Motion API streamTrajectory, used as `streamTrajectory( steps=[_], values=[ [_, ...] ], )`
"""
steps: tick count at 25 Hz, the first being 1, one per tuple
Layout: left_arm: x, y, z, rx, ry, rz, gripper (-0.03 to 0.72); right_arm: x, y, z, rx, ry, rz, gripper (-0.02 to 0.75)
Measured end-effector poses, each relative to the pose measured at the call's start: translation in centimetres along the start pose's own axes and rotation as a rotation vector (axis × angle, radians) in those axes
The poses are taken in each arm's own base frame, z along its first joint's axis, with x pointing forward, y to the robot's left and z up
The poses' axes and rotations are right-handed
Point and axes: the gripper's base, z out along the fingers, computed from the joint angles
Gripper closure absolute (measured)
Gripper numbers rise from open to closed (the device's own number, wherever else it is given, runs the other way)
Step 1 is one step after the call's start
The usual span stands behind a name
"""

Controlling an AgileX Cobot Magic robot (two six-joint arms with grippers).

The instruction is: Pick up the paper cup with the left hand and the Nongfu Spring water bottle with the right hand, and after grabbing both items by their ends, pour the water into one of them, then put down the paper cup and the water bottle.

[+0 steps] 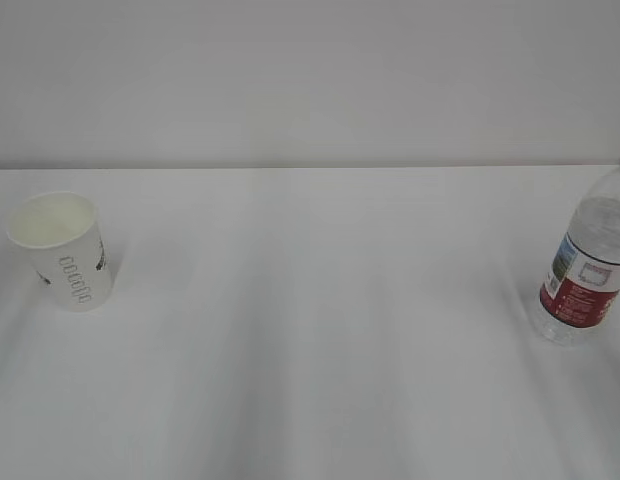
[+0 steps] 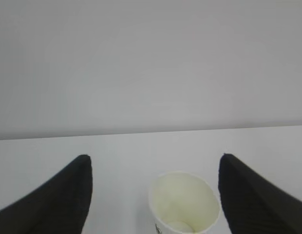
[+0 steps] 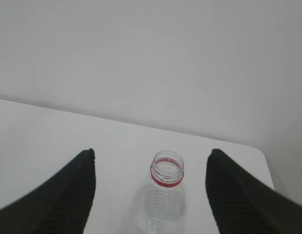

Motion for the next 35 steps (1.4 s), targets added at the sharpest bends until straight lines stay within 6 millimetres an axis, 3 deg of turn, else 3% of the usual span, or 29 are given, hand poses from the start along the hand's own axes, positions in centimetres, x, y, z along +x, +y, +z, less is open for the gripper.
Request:
streamTrajectory(
  steps=[7,21,35],
  values=[
    [0.4,0.0,0.7,-0.001,0.032,0.002,0.101,0.7,0.2,1.7,-0.011,0.067,-0.002,0.204],
    [0.4,0.0,0.7,0.000,0.024,0.002,0.101,0.7,0.0,1.7,0.003,0.066,-0.120,0.204],
    [0.3,0.0,1.1,0.004,0.006,0.015,0.101,0.1,0.1,1.7,-0.005,0.001,-0.002,0.204]
  ],
)
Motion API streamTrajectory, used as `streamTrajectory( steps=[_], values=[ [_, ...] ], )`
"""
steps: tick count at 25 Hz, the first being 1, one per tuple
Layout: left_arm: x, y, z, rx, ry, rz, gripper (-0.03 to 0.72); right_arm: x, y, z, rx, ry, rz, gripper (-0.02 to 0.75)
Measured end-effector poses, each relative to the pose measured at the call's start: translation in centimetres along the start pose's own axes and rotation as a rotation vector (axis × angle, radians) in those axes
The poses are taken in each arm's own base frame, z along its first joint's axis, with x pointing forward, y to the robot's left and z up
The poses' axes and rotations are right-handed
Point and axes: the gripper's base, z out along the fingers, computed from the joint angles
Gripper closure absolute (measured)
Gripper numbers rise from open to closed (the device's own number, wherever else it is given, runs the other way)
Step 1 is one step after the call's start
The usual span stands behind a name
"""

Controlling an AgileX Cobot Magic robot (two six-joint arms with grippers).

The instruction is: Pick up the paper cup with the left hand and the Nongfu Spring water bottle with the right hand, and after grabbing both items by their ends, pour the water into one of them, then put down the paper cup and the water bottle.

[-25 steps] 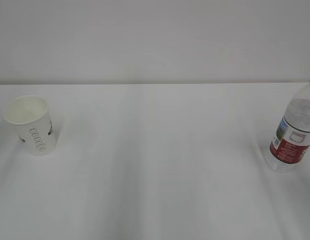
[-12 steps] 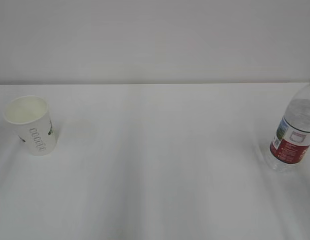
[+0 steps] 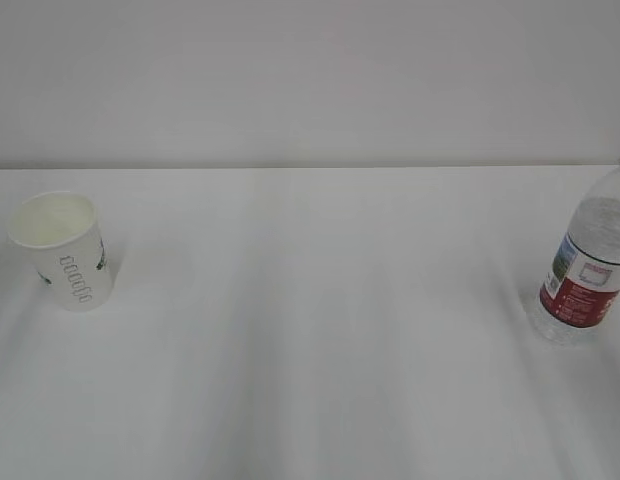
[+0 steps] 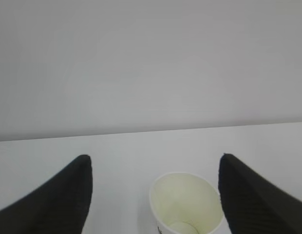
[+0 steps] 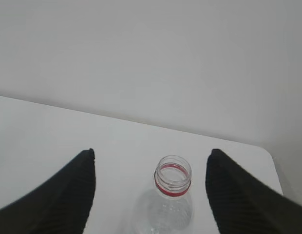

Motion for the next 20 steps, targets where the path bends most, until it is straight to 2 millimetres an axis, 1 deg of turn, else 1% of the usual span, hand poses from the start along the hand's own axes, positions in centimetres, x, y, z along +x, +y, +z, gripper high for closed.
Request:
streamTrajectory(
  steps=[4,10,14,16,20],
  values=[
    [0.7,0.0,1.1,0.002,0.046,0.031,0.101,-0.4,0.0,0.0,-0.003,-0.054,-0.018,0.204],
    [1.8,0.0,3.1,0.009,0.087,0.032,0.101,1.3,0.7,0.6,-0.033,-0.137,-0.028,0.204],
    [2.5,-0.1,3.9,0.021,0.059,0.031,0.101,2.6,1.0,1.0,-0.046,-0.117,-0.029,0.204],
    [3.7,-0.2,3.9,0.032,0.031,0.028,0.101,3.0,1.1,1.1,-0.049,-0.106,-0.028,0.204],
    [7.0,-0.4,3.3,0.058,-0.013,0.018,0.101,3.0,1.1,1.2,-0.051,-0.108,-0.029,0.204]
  ],
)
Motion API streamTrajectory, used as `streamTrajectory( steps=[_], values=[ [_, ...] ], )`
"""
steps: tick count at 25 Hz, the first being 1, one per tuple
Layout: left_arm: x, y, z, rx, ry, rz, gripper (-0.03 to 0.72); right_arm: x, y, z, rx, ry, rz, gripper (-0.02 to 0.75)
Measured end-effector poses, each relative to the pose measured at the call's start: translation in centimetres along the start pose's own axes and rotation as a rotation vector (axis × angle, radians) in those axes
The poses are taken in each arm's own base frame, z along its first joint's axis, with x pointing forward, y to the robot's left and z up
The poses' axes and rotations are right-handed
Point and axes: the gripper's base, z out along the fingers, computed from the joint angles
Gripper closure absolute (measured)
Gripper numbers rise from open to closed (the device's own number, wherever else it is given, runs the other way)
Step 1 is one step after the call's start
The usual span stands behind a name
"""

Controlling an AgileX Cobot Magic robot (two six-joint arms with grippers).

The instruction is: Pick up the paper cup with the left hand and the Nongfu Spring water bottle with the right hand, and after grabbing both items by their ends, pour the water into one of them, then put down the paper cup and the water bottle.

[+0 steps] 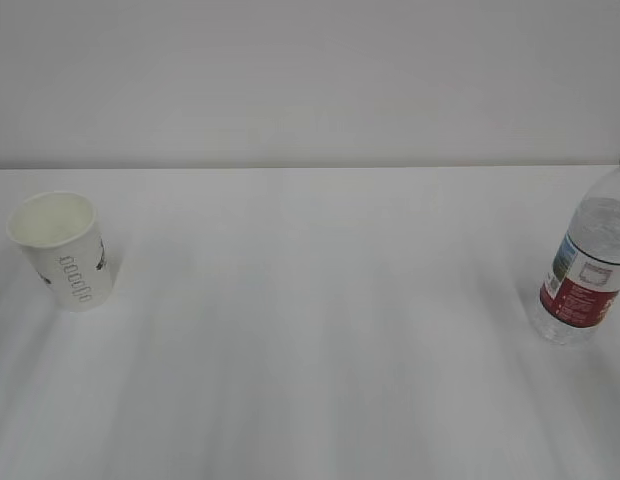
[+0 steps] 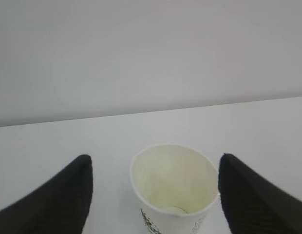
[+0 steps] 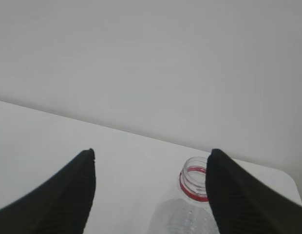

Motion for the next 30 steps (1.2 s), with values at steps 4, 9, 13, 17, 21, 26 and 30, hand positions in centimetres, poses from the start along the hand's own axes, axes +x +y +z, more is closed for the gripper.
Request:
streamTrajectory(
  steps=[4,9,13,17,21,26,30],
  values=[
    [2.4,-0.2,-0.9,0.021,-0.064,-0.015,0.101,0.3,0.2,-0.1,-0.006,-0.021,0.000,0.204],
    [4.1,-0.3,-1.3,0.026,-0.096,-0.046,0.101,2.1,0.7,-0.5,-0.027,-0.048,0.003,0.204],
    [5.4,-0.4,-1.4,0.044,-0.087,-0.058,0.101,3.6,1.1,-1.0,-0.036,-0.066,0.023,0.204],
    [6.9,-0.6,-1.6,0.058,-0.062,-0.079,0.101,4.4,1.3,-1.2,-0.038,-0.066,0.036,0.204],
    [9.1,-0.7,-1.8,0.069,0.049,-0.089,0.101,5.3,1.5,-1.1,-0.046,-0.051,0.045,0.204],
    [10.4,-1.1,-1.4,0.108,0.132,-0.082,0.101,6.6,1.7,-0.1,-0.063,0.010,0.043,0.204],
    [10.4,-1.2,-1.4,0.117,0.135,-0.079,0.101,7.3,1.6,0.6,-0.049,0.039,0.046,0.204]
  ],
)
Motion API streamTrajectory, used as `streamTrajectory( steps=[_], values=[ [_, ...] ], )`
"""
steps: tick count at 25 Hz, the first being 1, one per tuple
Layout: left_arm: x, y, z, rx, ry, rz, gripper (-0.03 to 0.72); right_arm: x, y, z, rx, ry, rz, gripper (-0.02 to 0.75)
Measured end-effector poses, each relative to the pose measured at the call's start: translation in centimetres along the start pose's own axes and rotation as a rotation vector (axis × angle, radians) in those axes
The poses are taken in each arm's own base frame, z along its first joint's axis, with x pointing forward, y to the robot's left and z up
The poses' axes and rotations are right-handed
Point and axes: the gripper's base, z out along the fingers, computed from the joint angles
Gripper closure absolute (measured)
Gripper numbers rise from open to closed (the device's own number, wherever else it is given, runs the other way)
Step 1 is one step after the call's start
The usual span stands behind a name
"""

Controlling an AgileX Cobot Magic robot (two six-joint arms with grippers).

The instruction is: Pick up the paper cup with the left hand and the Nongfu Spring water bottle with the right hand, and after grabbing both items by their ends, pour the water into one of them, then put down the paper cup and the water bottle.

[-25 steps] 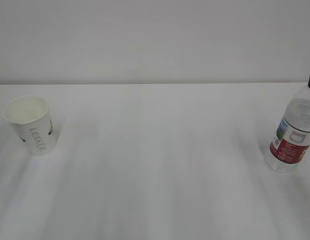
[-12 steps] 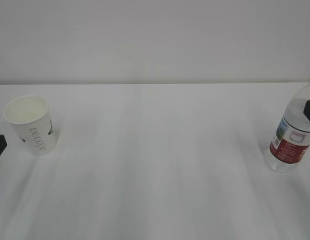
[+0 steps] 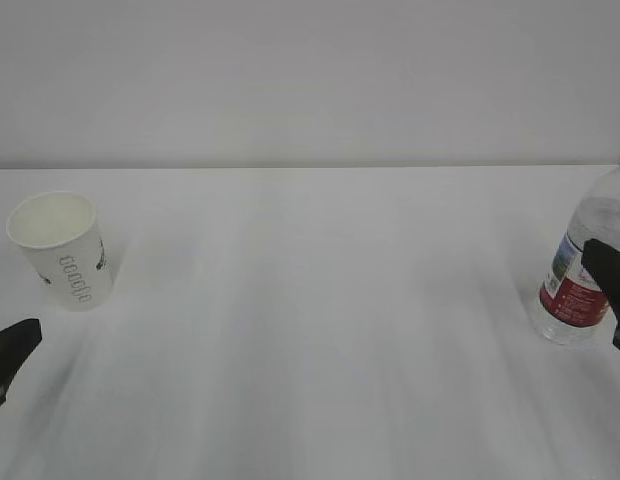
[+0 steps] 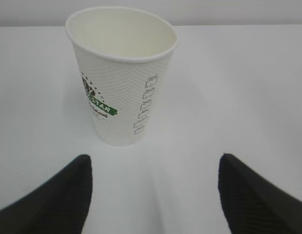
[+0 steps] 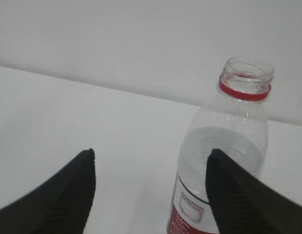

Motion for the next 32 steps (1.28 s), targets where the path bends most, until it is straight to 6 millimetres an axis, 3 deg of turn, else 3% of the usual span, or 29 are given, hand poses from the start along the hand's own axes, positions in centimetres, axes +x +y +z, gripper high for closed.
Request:
streamTrajectory(
  steps=[9,18,32],
  values=[
    [0.0,0.0,0.0,0.002,-0.001,0.001,0.101,2.1,-0.7,-0.6,0.110,-0.005,0.089,0.204],
    [0.0,0.0,0.0,0.002,-0.001,0.000,0.118,3.9,-0.6,0.8,0.105,0.061,0.078,0.225],
    [-0.2,0.0,0.2,0.003,-0.009,0.002,0.119,6.7,-0.3,1.3,0.098,0.125,0.074,0.234]
  ],
)
